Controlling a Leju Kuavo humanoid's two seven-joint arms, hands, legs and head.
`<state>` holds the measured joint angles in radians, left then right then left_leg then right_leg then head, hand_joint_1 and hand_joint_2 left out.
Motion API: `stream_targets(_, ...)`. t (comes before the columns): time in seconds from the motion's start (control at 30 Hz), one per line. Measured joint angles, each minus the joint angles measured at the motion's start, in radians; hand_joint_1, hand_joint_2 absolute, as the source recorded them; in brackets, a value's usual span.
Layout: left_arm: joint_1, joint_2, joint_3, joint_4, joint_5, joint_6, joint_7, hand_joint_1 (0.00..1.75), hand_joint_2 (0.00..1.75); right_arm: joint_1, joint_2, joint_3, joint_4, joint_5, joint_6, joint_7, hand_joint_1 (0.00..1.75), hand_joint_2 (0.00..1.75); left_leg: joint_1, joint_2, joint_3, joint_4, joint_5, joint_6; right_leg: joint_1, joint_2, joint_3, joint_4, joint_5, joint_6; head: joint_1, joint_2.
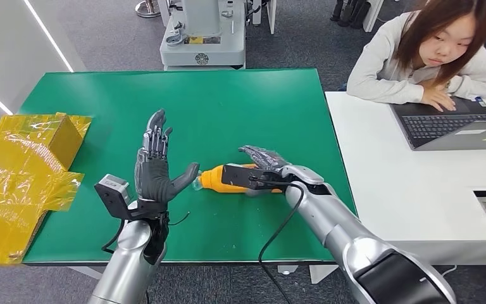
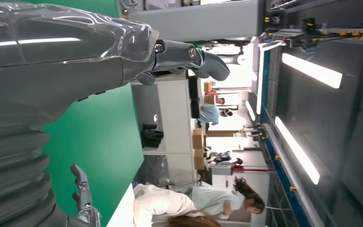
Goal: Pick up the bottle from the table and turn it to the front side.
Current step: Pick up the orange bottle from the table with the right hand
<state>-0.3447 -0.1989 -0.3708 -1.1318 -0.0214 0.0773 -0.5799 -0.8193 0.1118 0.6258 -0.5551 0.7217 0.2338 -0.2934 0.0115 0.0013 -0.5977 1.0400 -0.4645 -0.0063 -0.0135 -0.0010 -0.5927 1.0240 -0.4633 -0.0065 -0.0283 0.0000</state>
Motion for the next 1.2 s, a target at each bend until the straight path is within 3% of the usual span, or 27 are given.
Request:
stream_targets(0.33,0.000,0.005,0.000,0.012,0.011,0.027,0.015,0.00,1.75,-0.092,0.000,0.108,0.111,0.038,0.124,0.106,0.00,1.75,0.000,0.000,0.000,0.000,0.000,0.000,0.000,0.000,0.000,0.000,0.000,0.000,0.000,0.000)
stream_targets(0.67,0.009,0.005,0.000,0.013,0.007,0.030,0.021,0.00,1.75,-0.110,-0.003,0.158,0.173,0.030,0.157,0.141,0.00,1.75,0.000,0.000,0.000,0.000,0.000,0.000,0.000,0.000,0.000,0.000,0.000,0.000,0.000,0.000)
stream_targets(0.7,0.011,0.005,0.000,0.013,0.007,0.030,0.021,0.00,1.75,-0.109,-0.004,0.162,0.179,0.029,0.156,0.144,0.35,1.75,0.000,0.000,0.000,0.000,0.000,0.000,0.000,0.000,0.000,0.000,0.000,0.000,0.000,0.000)
stream_targets(0.8,0.014,0.005,0.000,0.013,0.006,0.030,0.021,0.00,1.75,-0.106,-0.009,0.171,0.192,0.025,0.156,0.156,1.66,1.75,0.000,0.000,0.000,0.000,0.000,0.000,0.000,0.000,0.000,0.000,0.000,0.000,0.000,0.000)
stream_targets(0.83,0.014,0.005,0.000,0.013,0.006,0.030,0.021,0.00,1.75,-0.105,-0.011,0.175,0.196,0.024,0.156,0.161,1.75,1.75,0.000,0.000,0.000,0.000,0.000,0.000,0.000,0.000,0.000,0.000,0.000,0.000,0.000,0.000)
stream_targets(1.2,0.026,0.005,0.001,0.012,0.006,0.029,0.024,0.00,1.75,-0.093,-0.034,0.215,0.204,0.031,0.111,0.145,1.75,1.75,0.000,0.000,0.001,0.000,0.001,0.001,0.000,0.000,0.001,0.000,0.001,0.001,0.000,0.000)
